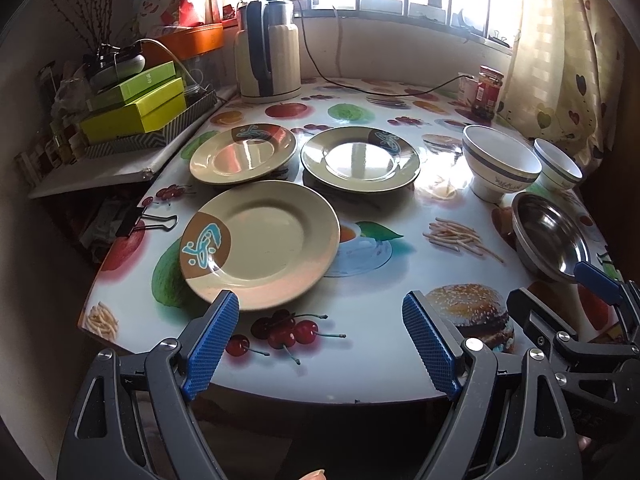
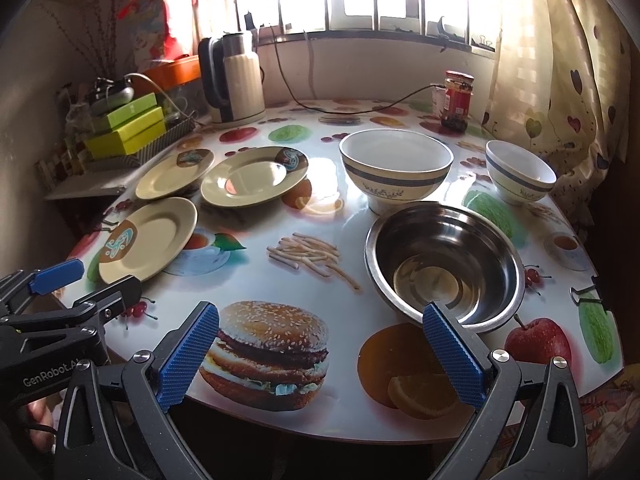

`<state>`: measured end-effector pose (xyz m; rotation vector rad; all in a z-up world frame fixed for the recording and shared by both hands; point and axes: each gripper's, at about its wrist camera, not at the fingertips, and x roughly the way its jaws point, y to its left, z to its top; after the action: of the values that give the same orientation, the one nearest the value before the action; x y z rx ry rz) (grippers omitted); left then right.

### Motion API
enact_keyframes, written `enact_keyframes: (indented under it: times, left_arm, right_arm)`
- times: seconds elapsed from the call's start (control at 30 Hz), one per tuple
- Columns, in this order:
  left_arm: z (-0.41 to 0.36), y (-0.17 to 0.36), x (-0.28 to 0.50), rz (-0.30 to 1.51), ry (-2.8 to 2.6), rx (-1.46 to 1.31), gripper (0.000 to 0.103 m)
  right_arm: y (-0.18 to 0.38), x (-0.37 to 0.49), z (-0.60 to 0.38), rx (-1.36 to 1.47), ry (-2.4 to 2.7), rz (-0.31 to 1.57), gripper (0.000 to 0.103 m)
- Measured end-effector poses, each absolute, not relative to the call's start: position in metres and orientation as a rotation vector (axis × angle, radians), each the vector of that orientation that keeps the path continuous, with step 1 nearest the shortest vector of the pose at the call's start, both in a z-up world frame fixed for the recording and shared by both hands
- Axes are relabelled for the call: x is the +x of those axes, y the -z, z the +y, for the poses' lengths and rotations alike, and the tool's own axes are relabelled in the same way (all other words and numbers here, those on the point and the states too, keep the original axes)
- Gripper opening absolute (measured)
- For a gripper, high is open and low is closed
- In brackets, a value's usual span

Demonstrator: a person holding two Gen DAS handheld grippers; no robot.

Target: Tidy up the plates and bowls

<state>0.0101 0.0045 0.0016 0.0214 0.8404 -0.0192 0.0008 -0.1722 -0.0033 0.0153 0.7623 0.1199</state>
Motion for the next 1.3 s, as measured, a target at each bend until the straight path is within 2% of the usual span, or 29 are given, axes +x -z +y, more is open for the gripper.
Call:
enact_keyframes:
  times: [0.53, 1.1, 1.3]
  left_arm:
    - [0.01, -0.003, 0.014, 0.843, 0.02, 0.005, 0.085]
    - [0.093, -0.03, 0.065, 0.802, -0.062, -0.111, 0.084]
    - [0.123, -0.037, 0.088, 0.81, -0.078, -0.163, 0.082]
  right_arm:
    - [0.003, 0.003, -0.17, 0.013, -0.122, 0.764, 0.103]
    - [-0.028, 0.07, -0.138, 0.024, -0.259, 0.727, 0.102]
    - [-0.042, 0.104, -0.117, 0.019, -0.332, 0.716, 0.096]
